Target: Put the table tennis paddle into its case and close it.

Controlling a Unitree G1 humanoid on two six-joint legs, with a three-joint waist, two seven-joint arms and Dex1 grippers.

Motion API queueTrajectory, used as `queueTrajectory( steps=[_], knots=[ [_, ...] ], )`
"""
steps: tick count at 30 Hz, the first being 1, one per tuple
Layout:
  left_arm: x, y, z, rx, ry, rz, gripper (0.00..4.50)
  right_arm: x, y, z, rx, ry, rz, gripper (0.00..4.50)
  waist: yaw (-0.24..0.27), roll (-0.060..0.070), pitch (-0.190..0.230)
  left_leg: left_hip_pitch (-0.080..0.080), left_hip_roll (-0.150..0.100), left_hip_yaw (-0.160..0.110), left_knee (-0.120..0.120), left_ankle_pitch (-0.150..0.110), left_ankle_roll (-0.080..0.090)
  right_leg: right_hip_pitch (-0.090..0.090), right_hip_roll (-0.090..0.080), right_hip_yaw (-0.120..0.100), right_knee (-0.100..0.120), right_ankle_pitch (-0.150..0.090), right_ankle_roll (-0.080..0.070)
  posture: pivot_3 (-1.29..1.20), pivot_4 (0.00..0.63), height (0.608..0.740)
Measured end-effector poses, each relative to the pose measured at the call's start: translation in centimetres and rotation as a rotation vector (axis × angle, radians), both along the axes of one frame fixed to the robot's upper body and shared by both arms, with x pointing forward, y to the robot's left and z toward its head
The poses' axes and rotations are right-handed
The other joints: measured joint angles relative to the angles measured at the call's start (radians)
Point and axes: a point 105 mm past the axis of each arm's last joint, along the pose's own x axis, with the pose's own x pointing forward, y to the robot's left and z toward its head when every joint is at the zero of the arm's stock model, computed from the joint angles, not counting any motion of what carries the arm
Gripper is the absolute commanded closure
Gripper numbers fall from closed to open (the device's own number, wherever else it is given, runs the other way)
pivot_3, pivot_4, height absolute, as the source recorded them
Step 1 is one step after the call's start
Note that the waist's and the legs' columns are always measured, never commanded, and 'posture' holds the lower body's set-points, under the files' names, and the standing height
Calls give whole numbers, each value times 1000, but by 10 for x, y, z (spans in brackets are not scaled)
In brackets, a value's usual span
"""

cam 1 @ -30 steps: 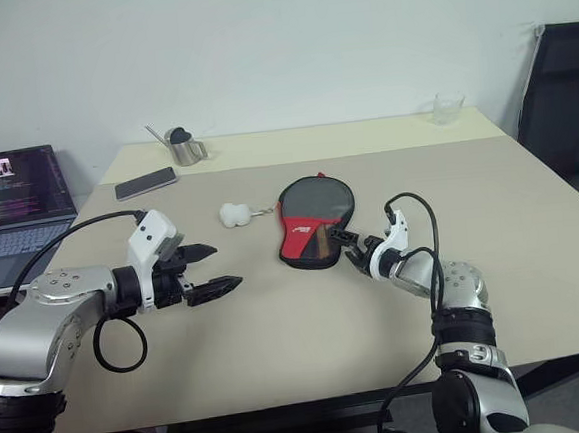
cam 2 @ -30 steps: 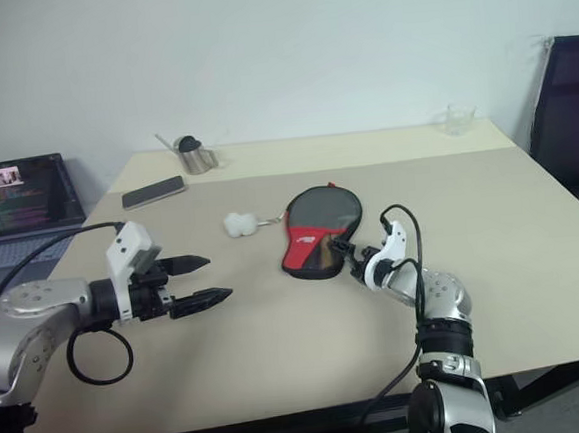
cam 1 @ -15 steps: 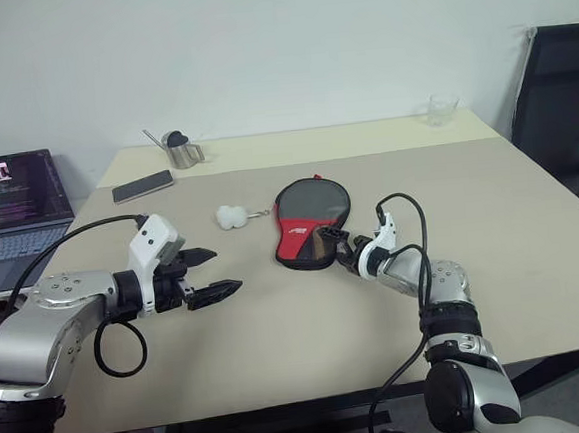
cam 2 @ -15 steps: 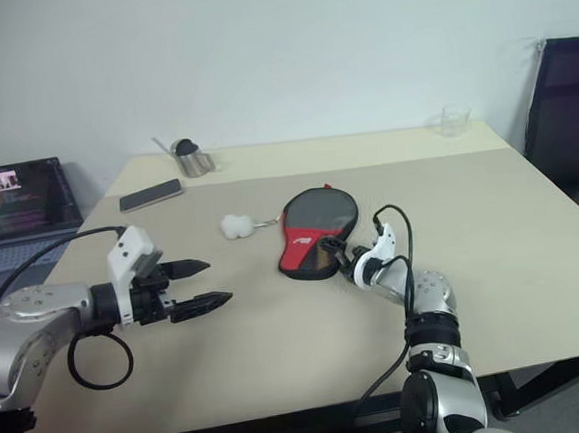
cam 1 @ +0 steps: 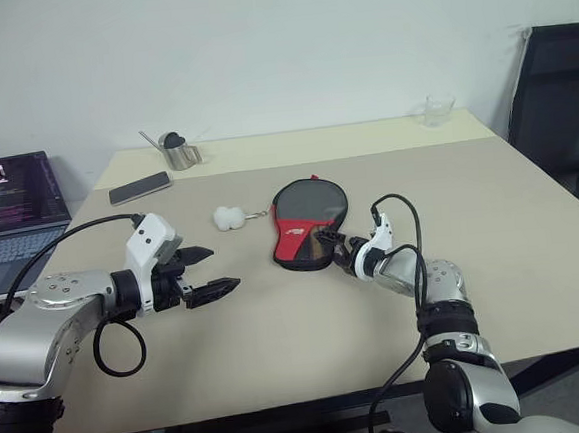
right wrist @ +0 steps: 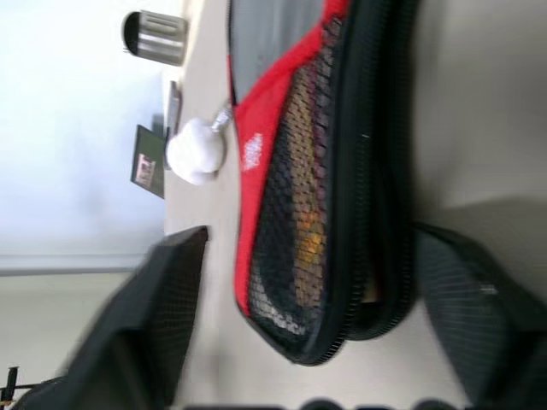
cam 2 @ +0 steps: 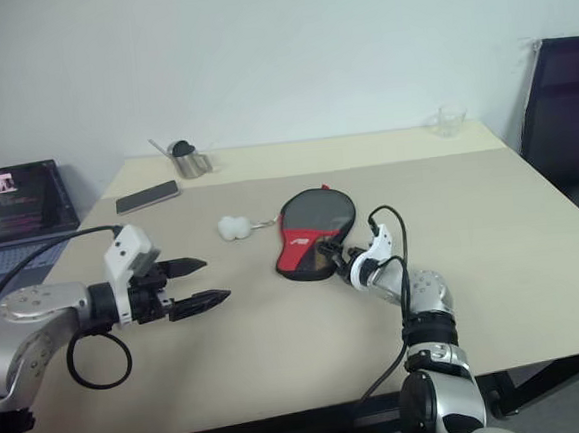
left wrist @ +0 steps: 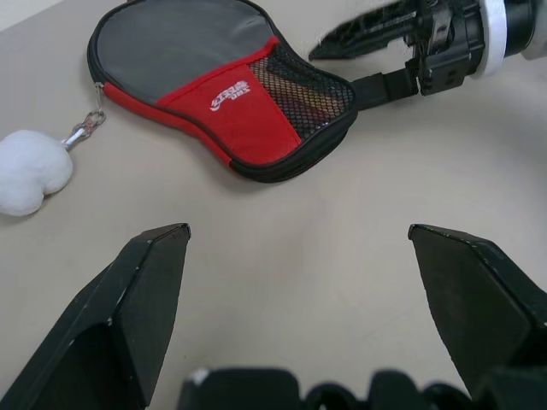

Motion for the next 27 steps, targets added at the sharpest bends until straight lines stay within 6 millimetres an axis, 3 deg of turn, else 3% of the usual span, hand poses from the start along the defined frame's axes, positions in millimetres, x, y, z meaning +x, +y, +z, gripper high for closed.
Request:
queueTrajectory(
  steps=[7,9,22,27],
  knots=[
    [0,0,0,1,-4,1,0,-2,6,-3,-15,6,21,4065,0,-2,-1,0,0,1,-1,0,0,0,0,1,-1,0,0,0,150,740],
    [0,0,0,1,-5,1,0,-2,7,-1,-19,-4,26,4468,0,-5,-3,2,0,1,-1,0,0,1,0,1,-1,0,0,0,150,740],
    [1,0,0,4,-7,2,0,-2,7,-1,-43,-4,23,4468,4,-6,-4,2,0,1,-1,0,0,3,0,0,-2,1,0,0,150,740],
    [1,-2,-2,8,0,-7,0,-11,-3,-2,-86,-24,71,4468,9,-6,-4,1,1,1,-2,-1,0,2,0,0,-4,1,0,0,150,740]
  ],
)
